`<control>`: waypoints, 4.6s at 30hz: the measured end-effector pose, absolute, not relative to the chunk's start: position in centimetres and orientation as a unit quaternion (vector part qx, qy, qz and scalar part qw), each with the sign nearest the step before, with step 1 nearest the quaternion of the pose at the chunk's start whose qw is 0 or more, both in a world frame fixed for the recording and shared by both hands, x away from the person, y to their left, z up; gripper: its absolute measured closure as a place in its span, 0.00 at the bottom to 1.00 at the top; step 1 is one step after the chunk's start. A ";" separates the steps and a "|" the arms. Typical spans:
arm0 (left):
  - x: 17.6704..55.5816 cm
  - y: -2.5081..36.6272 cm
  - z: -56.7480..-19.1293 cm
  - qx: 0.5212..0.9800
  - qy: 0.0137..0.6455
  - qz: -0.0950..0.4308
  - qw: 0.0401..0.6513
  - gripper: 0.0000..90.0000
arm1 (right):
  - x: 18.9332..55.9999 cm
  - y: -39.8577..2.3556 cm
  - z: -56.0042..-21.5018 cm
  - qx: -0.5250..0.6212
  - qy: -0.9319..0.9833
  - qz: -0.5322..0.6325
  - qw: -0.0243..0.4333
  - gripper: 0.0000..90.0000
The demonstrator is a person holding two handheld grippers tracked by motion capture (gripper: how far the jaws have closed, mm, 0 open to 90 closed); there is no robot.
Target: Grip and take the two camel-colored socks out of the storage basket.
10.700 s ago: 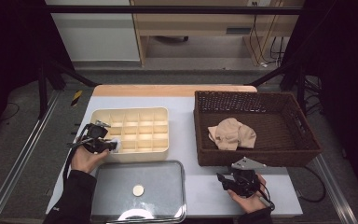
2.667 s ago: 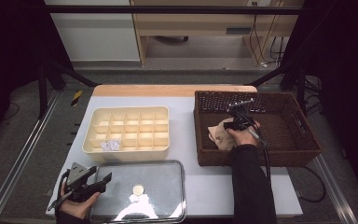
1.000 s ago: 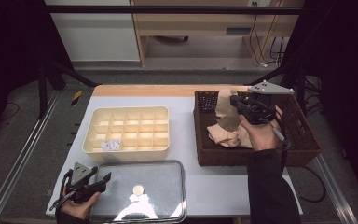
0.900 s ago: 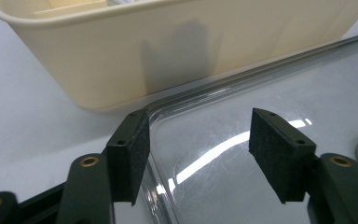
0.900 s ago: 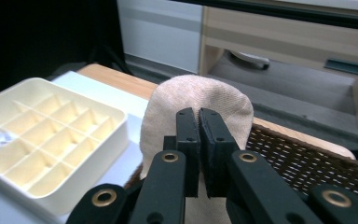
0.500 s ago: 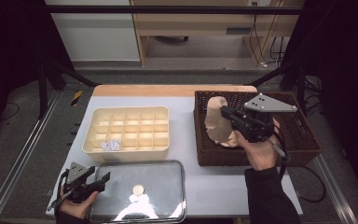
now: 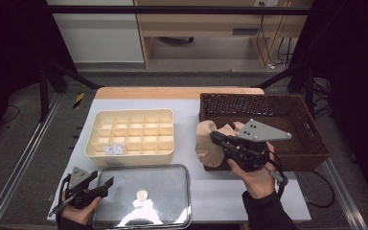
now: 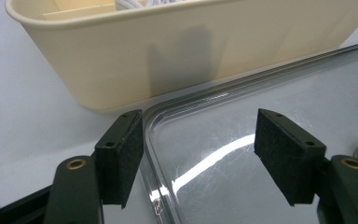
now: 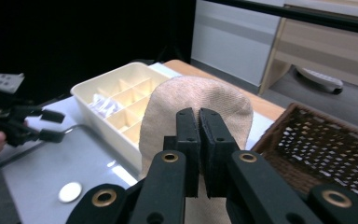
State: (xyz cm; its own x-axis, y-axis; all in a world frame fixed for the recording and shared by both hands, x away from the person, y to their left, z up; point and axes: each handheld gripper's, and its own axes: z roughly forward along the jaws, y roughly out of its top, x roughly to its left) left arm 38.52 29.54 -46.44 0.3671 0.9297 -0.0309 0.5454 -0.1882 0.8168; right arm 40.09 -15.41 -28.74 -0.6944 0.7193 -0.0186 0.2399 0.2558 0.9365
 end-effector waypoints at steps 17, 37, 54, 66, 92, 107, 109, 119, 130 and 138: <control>38.5 29.6 -46.5 0.729 0.506 0.253 0.386 0.35 | 38.2 -15.8 -36.6 0.341 0.785 0.490 0.165 0.97; 38.4 29.6 -46.4 0.730 0.503 0.254 0.387 0.35 | 39.6 -16.4 -45.6 0.404 0.812 0.406 0.118 0.96; 38.4 29.5 -46.4 0.730 0.503 0.255 0.386 0.33 | 39.1 -17.0 -43.7 0.399 0.790 0.443 0.145 0.84; 38.5 29.5 -46.5 0.732 0.503 0.257 0.382 0.33 | 39.4 -18.0 -40.2 0.404 0.761 0.476 0.177 0.74; 38.4 29.3 -46.2 0.730 0.497 0.277 0.378 0.29 | 47.0 -19.9 -33.1 0.445 0.710 0.475 0.267 0.52; 38.6 29.8 -46.4 0.721 0.509 0.265 0.388 0.29 | 53.1 -22.0 -32.5 0.489 0.692 0.450 0.282 0.47; 38.6 29.8 -46.4 0.720 0.509 0.266 0.390 0.29 | 53.7 -22.4 -32.7 0.498 0.692 0.439 0.284 0.47; 38.5 29.8 -46.4 0.724 0.505 0.258 0.392 0.30 | 56.1 -23.6 -34.8 0.529 0.697 0.386 0.292 0.51; 38.5 29.7 -46.4 0.725 0.501 0.260 0.395 0.30 | 57.7 -24.7 -38.3 0.558 0.705 0.337 0.278 0.55; 38.5 29.7 -46.5 0.728 0.500 0.258 0.391 0.30 | 58.1 -25.1 -39.8 0.571 0.717 0.303 0.261 0.53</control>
